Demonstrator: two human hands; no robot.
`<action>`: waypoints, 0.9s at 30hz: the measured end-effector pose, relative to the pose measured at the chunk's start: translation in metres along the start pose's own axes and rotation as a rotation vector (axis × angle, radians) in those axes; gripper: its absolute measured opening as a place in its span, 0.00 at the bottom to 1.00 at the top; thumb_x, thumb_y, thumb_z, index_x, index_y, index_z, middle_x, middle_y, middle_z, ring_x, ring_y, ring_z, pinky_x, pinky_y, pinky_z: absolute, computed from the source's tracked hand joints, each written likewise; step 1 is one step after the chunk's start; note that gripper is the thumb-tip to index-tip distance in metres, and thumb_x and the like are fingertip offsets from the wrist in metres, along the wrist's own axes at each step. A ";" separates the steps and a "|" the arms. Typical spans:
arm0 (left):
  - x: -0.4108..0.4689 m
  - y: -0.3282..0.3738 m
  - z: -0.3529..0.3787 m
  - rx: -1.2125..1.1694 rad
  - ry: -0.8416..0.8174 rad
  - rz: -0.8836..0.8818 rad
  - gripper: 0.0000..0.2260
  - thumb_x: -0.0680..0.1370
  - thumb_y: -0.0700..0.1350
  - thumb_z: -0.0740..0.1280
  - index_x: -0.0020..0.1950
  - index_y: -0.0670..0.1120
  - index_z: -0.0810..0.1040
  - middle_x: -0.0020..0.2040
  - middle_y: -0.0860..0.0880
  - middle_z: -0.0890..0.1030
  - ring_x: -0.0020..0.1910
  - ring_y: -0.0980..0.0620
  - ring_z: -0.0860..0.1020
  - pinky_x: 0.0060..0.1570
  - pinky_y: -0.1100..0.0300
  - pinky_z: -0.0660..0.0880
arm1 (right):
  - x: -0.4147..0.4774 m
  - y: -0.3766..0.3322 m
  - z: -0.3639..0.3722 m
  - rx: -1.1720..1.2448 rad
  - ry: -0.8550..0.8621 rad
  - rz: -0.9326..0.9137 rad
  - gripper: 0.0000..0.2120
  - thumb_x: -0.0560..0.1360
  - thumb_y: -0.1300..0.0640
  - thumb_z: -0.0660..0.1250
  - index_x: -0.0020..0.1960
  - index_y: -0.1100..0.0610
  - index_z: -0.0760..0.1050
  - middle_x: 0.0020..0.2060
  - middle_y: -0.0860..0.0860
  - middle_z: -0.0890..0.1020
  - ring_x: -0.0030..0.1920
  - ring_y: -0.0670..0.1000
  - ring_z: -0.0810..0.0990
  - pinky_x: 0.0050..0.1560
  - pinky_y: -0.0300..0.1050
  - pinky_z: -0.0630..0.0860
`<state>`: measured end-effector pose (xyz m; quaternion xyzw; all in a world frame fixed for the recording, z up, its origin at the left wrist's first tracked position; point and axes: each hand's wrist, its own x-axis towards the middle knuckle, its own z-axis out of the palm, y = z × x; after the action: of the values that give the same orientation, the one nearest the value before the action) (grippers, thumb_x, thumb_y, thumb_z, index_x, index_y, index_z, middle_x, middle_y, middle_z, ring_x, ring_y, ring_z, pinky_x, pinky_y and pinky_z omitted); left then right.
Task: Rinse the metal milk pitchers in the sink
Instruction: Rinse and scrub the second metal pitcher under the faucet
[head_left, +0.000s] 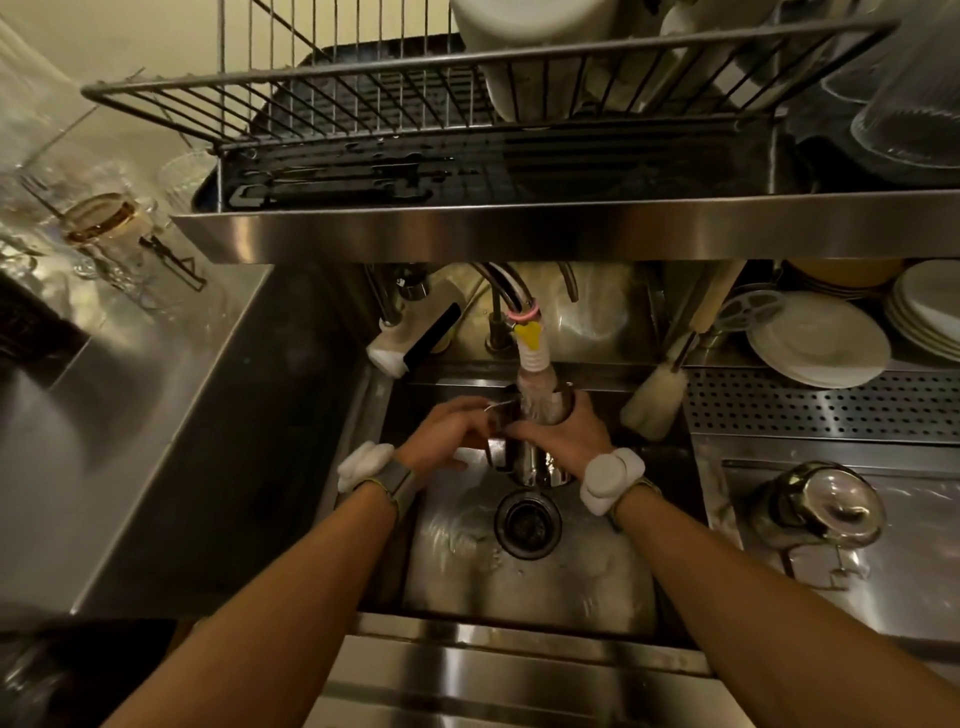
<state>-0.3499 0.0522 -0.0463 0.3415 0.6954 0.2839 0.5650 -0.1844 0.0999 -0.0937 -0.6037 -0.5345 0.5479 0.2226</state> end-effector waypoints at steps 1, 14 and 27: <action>0.000 -0.001 0.001 0.004 -0.024 -0.001 0.16 0.73 0.42 0.65 0.60 0.55 0.75 0.46 0.52 0.81 0.46 0.54 0.80 0.40 0.59 0.74 | -0.001 0.000 0.000 -0.011 0.014 0.024 0.57 0.45 0.32 0.77 0.69 0.51 0.61 0.52 0.44 0.77 0.46 0.46 0.76 0.43 0.36 0.72; 0.017 -0.006 0.031 -0.305 0.121 0.071 0.10 0.80 0.54 0.60 0.50 0.49 0.76 0.44 0.49 0.83 0.40 0.52 0.82 0.42 0.54 0.79 | -0.011 -0.006 -0.008 0.271 -0.143 0.104 0.41 0.61 0.50 0.79 0.64 0.46 0.57 0.55 0.46 0.73 0.49 0.50 0.78 0.32 0.47 0.79; 0.008 -0.007 0.043 -0.058 0.090 0.087 0.16 0.75 0.52 0.68 0.58 0.43 0.78 0.58 0.41 0.81 0.53 0.48 0.81 0.55 0.57 0.77 | -0.013 0.007 -0.004 0.087 -0.244 -0.041 0.23 0.61 0.53 0.79 0.52 0.46 0.72 0.47 0.46 0.81 0.44 0.43 0.81 0.42 0.37 0.77</action>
<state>-0.3093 0.0547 -0.0645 0.3418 0.6961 0.3432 0.5300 -0.1756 0.0874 -0.0929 -0.5114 -0.5457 0.6352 0.1931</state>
